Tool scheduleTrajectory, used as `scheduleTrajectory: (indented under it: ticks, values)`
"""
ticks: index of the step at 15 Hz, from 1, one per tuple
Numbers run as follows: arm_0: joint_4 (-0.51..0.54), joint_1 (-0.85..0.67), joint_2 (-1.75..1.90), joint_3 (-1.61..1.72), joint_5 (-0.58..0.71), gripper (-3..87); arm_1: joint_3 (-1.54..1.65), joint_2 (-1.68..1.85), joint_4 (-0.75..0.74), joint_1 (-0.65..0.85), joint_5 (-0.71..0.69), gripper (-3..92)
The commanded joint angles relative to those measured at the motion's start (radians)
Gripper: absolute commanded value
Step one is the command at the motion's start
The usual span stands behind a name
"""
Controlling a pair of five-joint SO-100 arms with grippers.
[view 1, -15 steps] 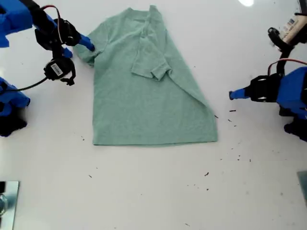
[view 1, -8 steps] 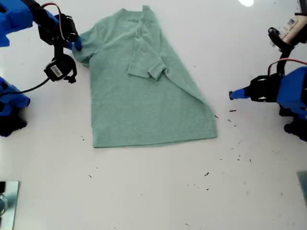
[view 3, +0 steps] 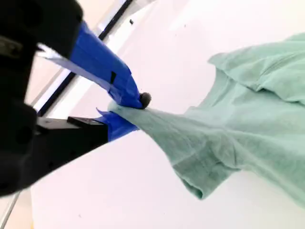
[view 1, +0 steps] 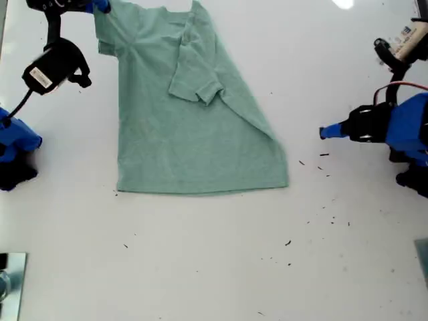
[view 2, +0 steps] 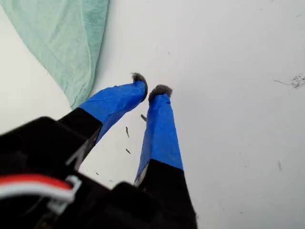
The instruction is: Fold t shirt
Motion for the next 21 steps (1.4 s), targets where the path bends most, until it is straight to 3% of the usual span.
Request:
scheduleTrajectory:
  ticks: [1, 4, 6, 7, 8, 12, 14, 16, 19, 21]
  values:
    - [-0.078, 0.126, -0.025, -0.077, -0.041, -0.3, 0.071, 0.012, -0.006, -0.008, 0.009, 4.8]
    - [-0.161, 0.281, -0.339, -0.327, -0.086, -0.3, 0.071, 0.012, -0.006, -0.02, 0.017, 4.7]
    - [-0.153, 0.347, -0.661, -0.638, -0.077, 0.7, 0.071, 0.012, -0.006, -0.035, 0.028, 4.7]
    - [-0.12, 0.373, -0.839, -0.847, -0.046, 20.1, 0.071, 0.012, -0.006, -0.038, 0.034, 4.7]
    - [-0.124, 0.377, -0.917, -0.946, -0.018, 27.5, 0.071, 0.012, -0.006, -0.04, 0.035, 4.7]
    - [0.034, 0.204, -0.607, -0.859, 0.026, 28.3, 0.071, 0.012, -0.006, -0.043, 0.04, 4.7]
    - [0.097, 0.152, -0.357, -0.652, 0.034, 28.2, 0.071, 0.012, -0.006, -0.037, 0.038, 4.7]
    - [-0.084, 0.175, 0.002, -0.127, 0.009, 28.6, 0.071, 0.012, -0.006, -0.037, 0.043, 4.7]
    - [-0.299, 0.259, 0.489, 0.64, -0.158, 4.3, 0.071, 0.012, -0.006, -0.031, 0.038, 4.6]
    - [-0.316, 0.341, 0.913, 1.037, -0.295, -0.1, 0.071, 0.012, -0.006, -0.032, 0.037, 4.6]
